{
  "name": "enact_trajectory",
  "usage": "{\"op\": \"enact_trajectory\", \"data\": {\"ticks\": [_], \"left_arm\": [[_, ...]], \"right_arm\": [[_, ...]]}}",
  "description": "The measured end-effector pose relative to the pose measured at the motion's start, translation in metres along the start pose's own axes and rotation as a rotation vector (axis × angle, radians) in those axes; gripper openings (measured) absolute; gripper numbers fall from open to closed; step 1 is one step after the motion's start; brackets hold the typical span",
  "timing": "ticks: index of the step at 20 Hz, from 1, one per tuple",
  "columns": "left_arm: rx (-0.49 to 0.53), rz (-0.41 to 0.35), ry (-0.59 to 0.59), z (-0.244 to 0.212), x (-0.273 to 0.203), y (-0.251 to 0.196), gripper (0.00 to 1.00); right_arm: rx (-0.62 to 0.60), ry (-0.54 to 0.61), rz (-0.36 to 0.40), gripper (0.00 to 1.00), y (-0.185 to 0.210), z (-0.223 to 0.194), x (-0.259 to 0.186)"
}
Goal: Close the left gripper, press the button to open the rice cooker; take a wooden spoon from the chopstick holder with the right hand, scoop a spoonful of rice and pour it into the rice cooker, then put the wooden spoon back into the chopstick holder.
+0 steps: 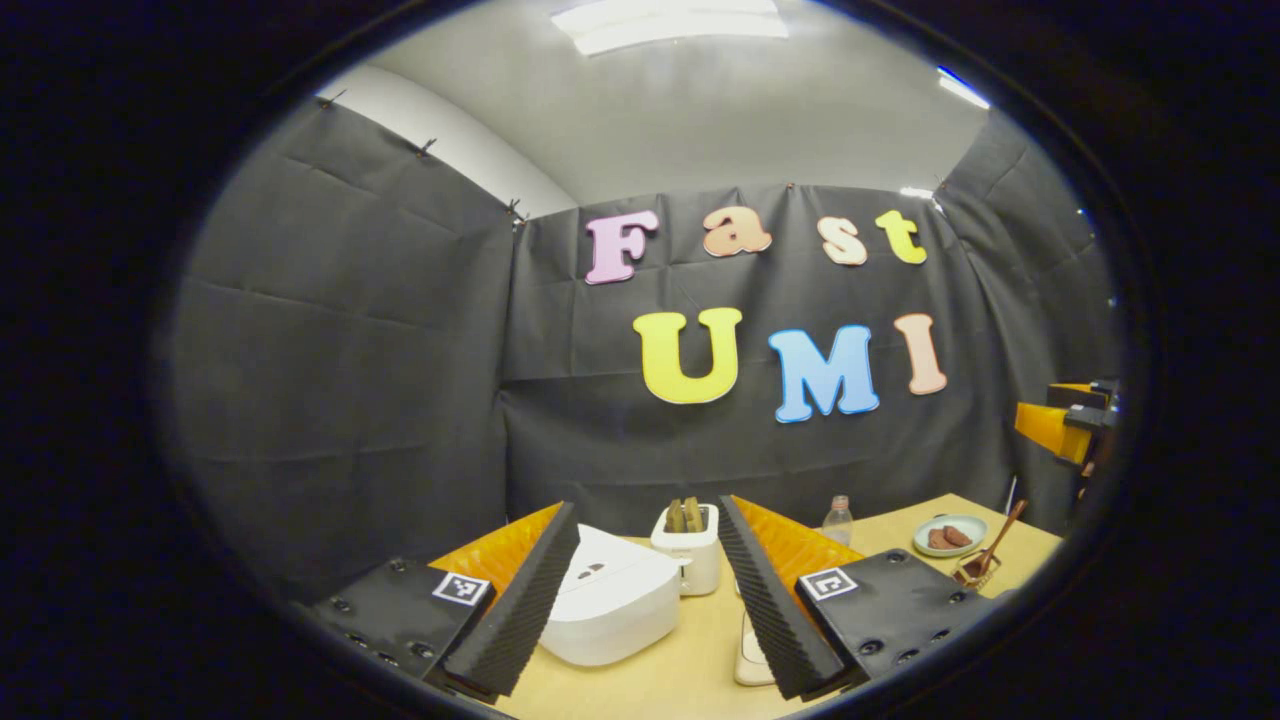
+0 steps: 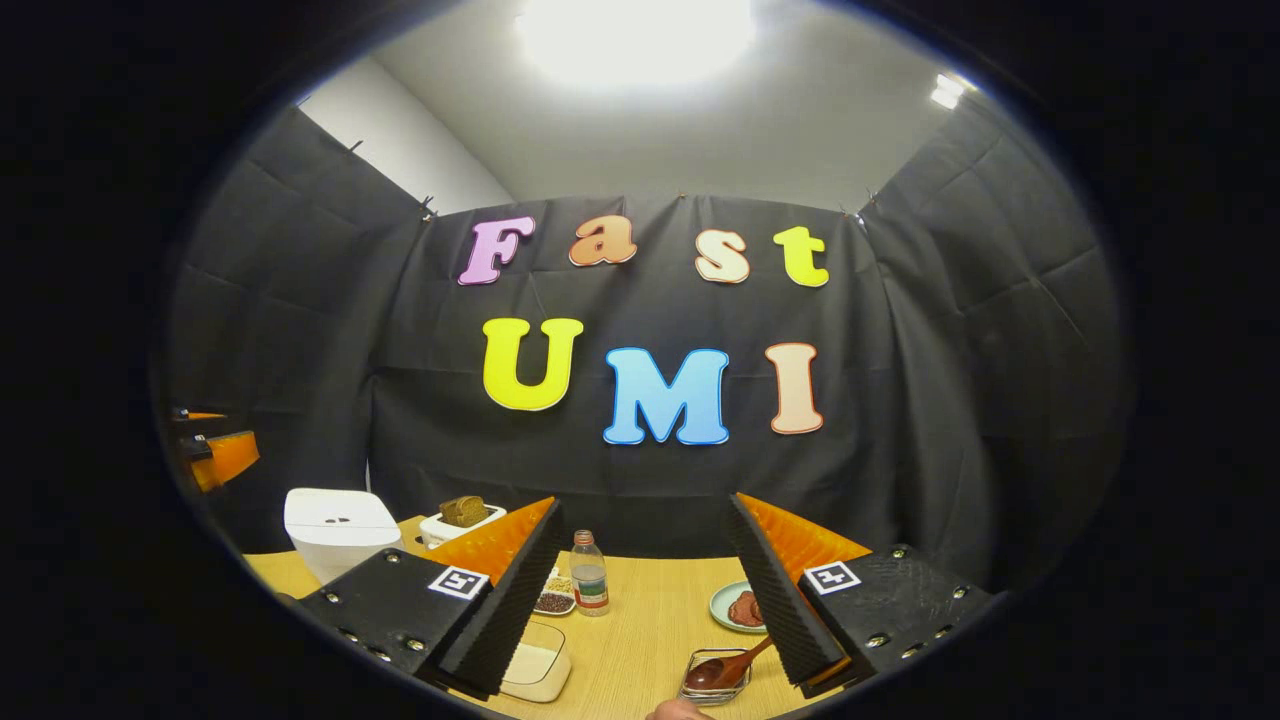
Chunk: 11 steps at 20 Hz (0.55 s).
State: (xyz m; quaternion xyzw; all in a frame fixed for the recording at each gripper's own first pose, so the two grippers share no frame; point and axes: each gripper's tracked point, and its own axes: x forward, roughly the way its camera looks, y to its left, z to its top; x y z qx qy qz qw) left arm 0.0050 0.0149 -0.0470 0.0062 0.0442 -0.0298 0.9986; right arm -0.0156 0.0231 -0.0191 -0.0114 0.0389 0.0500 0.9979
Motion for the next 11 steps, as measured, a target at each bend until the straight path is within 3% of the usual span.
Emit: {"op": "enact_trajectory", "data": {"ticks": [11], "left_arm": [[-0.032, 0.012, -0.002, -0.003, 0.010, 0.034, 0.94]], "right_arm": [[0.008, -0.017, -0.021, 0.99, 0.014, 0.011, 0.003]]}}
